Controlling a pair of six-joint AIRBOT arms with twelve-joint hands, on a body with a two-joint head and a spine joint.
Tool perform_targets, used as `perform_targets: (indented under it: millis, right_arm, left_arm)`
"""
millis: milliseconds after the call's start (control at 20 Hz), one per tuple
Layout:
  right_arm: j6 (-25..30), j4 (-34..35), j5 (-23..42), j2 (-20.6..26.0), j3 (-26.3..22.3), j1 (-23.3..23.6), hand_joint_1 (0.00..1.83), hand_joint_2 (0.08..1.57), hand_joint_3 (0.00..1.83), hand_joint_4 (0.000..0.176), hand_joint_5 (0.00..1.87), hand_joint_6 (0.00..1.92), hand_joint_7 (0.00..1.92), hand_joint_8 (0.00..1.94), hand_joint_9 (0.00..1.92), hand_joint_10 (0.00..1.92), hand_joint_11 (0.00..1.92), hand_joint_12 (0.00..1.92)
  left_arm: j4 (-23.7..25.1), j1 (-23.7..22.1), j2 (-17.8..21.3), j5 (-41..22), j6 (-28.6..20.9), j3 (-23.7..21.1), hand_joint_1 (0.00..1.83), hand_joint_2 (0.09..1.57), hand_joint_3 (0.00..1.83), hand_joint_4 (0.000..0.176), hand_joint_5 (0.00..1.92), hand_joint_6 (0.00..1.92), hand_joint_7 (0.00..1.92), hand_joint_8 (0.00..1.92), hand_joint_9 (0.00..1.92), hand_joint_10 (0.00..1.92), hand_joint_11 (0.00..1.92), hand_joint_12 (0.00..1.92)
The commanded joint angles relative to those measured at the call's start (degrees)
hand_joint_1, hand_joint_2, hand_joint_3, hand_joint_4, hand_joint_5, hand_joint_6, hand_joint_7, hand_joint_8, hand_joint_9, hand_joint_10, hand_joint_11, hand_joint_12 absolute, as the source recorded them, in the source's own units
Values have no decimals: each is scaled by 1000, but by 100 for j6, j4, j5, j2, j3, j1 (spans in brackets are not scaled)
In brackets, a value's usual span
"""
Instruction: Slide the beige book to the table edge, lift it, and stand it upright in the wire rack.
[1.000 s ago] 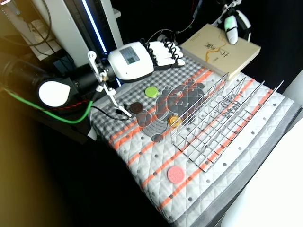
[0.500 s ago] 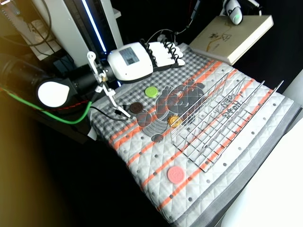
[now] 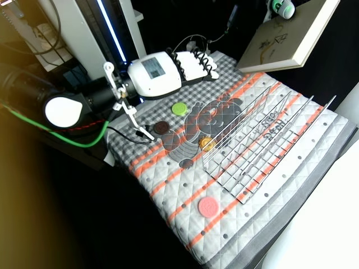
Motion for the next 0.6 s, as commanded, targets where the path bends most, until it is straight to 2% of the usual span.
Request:
perform_targets:
  millis: [0,50,100,150,200,250,300,350,550]
  right_arm:
    - [1,365,567,0,-29,31,18,1510,0,0,177,2,191,2,172,1,118,397]
    - [1,365,567,0,-29,31,23,1511,0,0,182,4,195,3,171,1,109,392]
    - [1,369,567,0,-29,31,23,1509,0,0,181,3,188,0,161,0,113,392]
    - [1,370,567,0,-29,25,43,1511,0,0,191,3,193,1,170,2,121,386]
    - [0,372,567,0,-29,11,18,1508,0,0,185,1,197,1,173,2,126,381]
    - [0,372,566,0,-28,-2,10,1505,0,0,184,0,197,1,170,0,123,377]
    - [0,372,566,0,-28,-10,8,1505,0,0,188,2,207,5,177,3,132,377]
    - [0,374,565,1,-28,-14,7,1505,0,0,193,4,210,6,177,3,142,378]
    - [0,380,564,-8,-25,-20,0,1512,2,0,182,4,174,3,149,0,121,355]
  left_arm:
    - [15,-113,30,-734,-109,83,1136,1280,0,0,620,1489,762,1402,836,1220,740,1585]
    - [114,-289,25,-653,-52,123,1145,1263,0,0,643,1466,780,1371,807,1302,719,1640]
    - [227,-420,22,-556,13,155,1142,1269,4,0,638,1445,756,1491,790,1701,794,1865]
    - [308,-511,22,-496,48,174,1275,1159,0,0,514,1826,683,1835,883,1877,964,1910]
    - [382,-557,27,-443,52,194,1425,1161,0,56,810,1902,976,1904,1196,1912,1277,1919]
    - [438,-574,46,-389,52,204,1481,1164,0,87,1045,1917,1183,1918,1371,1919,1401,1921]
    - [473,-576,72,-342,52,207,1528,1172,0,78,1197,1920,1356,1920,1550,1921,1565,1921]
    - [503,-576,102,-309,51,201,1542,1174,0,0,1248,1921,1398,1921,1584,1921,1596,1921]
    - [589,-580,157,-209,51,207,1554,1179,0,0,1104,1921,1224,1921,1456,1921,1517,1921]
